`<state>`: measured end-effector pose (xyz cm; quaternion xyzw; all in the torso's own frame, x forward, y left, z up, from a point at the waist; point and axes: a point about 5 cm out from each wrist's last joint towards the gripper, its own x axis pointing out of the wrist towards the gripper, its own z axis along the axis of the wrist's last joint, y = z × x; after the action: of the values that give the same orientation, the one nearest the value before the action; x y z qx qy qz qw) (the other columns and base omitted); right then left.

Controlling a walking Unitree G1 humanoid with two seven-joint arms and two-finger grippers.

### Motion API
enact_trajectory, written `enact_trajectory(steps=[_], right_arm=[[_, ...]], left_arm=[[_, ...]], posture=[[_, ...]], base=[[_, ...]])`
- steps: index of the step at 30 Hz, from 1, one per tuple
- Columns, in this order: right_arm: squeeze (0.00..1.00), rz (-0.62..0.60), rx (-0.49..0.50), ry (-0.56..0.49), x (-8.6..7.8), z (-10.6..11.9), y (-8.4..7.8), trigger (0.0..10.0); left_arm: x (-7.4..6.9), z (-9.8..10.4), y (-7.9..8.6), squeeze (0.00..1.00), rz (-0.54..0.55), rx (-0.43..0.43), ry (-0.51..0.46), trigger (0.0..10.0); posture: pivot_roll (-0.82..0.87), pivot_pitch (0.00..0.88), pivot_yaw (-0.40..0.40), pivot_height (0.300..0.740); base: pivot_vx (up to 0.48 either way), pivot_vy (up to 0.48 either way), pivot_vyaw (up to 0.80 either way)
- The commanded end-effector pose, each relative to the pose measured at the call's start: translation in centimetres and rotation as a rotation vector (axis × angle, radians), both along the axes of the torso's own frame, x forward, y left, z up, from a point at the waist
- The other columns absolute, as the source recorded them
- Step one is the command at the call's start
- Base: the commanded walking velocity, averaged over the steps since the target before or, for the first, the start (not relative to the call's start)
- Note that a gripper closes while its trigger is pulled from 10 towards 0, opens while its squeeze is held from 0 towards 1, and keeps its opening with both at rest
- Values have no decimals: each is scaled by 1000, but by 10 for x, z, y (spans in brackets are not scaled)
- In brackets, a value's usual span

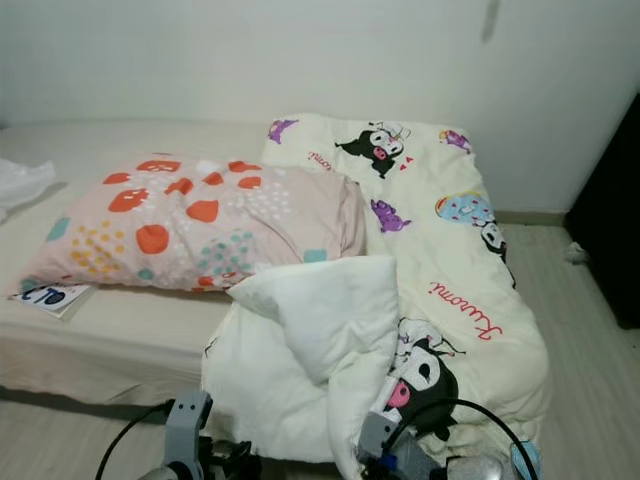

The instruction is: Clean up the room

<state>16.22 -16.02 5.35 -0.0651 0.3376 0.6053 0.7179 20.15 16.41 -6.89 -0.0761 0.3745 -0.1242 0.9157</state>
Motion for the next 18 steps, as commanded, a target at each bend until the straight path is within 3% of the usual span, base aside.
enact_trajectory(steps=[1, 2, 4, 6, 9, 11, 12, 14, 17, 18], right_arm=[[1000, 14, 110, 0, -1, 17, 7, 10000], [1000, 6, 192, -14, 0, 32, 9, 10000], [1000, 6, 192, -14, 0, 32, 9, 10000], [1000, -68, 372, -72, 11, 65, 9, 10000], [1000, -124, 442, -102, 19, 76, 6, 10000], [1000, -227, 559, -154, 32, 93, -3, 10000], [1000, -227, 559, -154, 32, 93, -3, 10000], [1000, -269, 656, -175, 35, 105, -6, 10000], [1000, -254, 649, -163, 31, 108, -4, 10000], [1000, -247, 552, -151, 29, 98, -2, 10000]], left_arm=[[-11, -7, -4, 0, -12, -2, 59, 10000], [-9, -7, -5, 0, -10, -3, 58, 10000], [-9, -7, -5, 0, -10, -3, 58, 10000], [-8, -6, -6, 0, -6, -6, 57, 10000], [-8, -7, -6, 0, -5, -6, 59, 10000], [-10, -7, -6, 0, -2, -6, 66, 10000], [-10, -7, -6, 0, -2, -6, 66, 10000], [-11, -8, -7, 0, -2, -6, 70, 10000], [-10, -8, -7, 0, -2, -7, 70, 10000], [-11, -8, -7, 0, -2, -6, 71, 10000]], posture=[[-144, 82, 56, 560], [-147, 81, 55, 560], [-147, 81, 55, 560], [-156, 82, 56, 560], [-157, 83, 60, 560], [-158, 83, 62, 560], [-158, 83, 62, 560], [-158, 87, 66, 560], [-158, 87, 66, 560], [-162, 91, 66, 560]], base=[[0, 0, 0], [0, 0, 0], [0, 0, 0], [0, 0, 0], [0, 0, 0], [0, 0, 0], [0, 0, 0], [0, 0, 0], [0, 0, 0], [0, 0, 0]])
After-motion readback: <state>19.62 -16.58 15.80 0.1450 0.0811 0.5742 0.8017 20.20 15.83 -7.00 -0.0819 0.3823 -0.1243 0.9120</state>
